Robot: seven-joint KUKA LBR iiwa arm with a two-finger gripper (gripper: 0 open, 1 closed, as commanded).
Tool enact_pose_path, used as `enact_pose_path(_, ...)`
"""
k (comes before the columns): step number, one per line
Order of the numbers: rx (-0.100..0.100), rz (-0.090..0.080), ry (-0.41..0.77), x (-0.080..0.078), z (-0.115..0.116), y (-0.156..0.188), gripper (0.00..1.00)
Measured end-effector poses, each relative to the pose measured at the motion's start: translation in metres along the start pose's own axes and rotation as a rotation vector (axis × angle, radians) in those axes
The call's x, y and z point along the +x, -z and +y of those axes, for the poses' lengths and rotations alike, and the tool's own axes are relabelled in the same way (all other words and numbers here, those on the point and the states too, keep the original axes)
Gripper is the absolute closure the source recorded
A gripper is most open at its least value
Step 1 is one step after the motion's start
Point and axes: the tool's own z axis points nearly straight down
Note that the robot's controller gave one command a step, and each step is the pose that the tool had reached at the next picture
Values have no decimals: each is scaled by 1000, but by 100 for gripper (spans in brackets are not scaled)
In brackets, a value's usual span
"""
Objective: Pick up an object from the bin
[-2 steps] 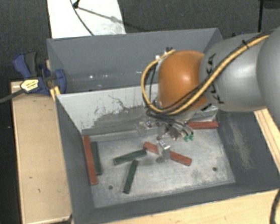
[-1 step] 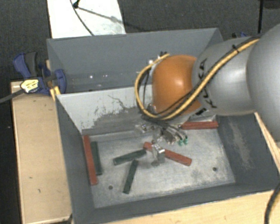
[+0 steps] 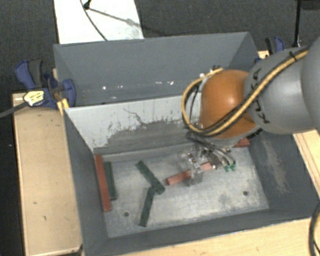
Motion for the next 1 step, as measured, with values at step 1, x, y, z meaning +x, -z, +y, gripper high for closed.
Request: enact_pose_path(1, 0, 0, -1, 0, 0, 0, 100)
